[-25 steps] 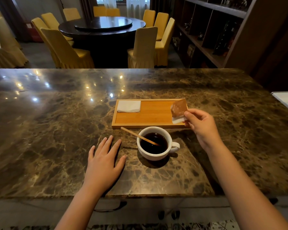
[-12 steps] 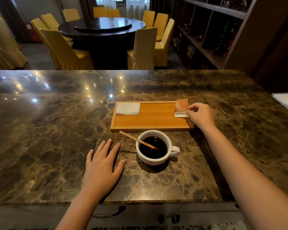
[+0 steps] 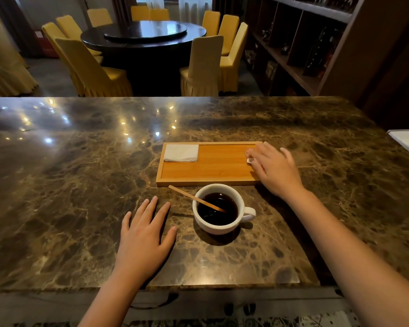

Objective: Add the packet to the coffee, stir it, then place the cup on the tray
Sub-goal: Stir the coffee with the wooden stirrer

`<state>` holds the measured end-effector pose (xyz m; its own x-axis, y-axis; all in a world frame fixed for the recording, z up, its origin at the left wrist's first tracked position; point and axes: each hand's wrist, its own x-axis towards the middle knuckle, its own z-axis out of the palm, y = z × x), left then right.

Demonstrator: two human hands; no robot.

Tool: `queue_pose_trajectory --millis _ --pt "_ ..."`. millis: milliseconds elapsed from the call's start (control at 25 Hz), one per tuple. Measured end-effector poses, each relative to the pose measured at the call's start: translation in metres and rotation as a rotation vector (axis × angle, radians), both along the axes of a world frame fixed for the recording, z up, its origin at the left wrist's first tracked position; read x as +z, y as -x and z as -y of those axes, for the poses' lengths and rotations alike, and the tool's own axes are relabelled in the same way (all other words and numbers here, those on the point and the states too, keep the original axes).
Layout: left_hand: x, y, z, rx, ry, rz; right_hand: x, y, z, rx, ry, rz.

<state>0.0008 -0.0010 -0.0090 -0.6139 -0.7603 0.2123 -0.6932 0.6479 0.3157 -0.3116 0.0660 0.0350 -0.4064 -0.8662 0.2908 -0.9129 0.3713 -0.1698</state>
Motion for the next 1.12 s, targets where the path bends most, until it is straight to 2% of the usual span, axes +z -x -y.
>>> queue_pose_trajectory --millis 80,160,440,560,680,760,840,920,1120 --pt "0.0 0.0 0.0 0.002 -0.002 -0.001 -0.007 -0.002 -0.003 0.06 -0.149 -0.011" --pt "0.0 0.0 0.0 0.002 -0.007 0.004 -0.013 0.001 -0.002 0.052 -0.208 -0.017" --pt "0.001 0.0 0.0 0.001 -0.013 -0.001 -0.004 0.004 0.01 0.024 -0.218 0.07" --pt "0.002 0.0 -0.001 0.006 -0.018 -0.005 0.022 -0.015 0.007 0.038 -0.103 0.087" --pt "0.003 0.0 -0.002 0.008 -0.017 0.006 0.058 -0.059 0.005 0.234 0.031 0.236" --pt "0.003 0.0 -0.002 0.007 -0.017 0.012 0.073 -0.091 0.005 0.396 -0.002 0.309" --pt "0.003 0.001 -0.002 0.009 -0.021 0.018 0.074 -0.114 0.009 0.49 -0.092 0.278" --pt "0.003 0.001 -0.003 0.011 -0.017 0.016 0.068 -0.126 0.016 0.53 -0.152 0.257" --pt "0.002 0.0 -0.004 0.017 -0.013 0.021 0.056 -0.136 0.028 0.561 -0.145 0.325"
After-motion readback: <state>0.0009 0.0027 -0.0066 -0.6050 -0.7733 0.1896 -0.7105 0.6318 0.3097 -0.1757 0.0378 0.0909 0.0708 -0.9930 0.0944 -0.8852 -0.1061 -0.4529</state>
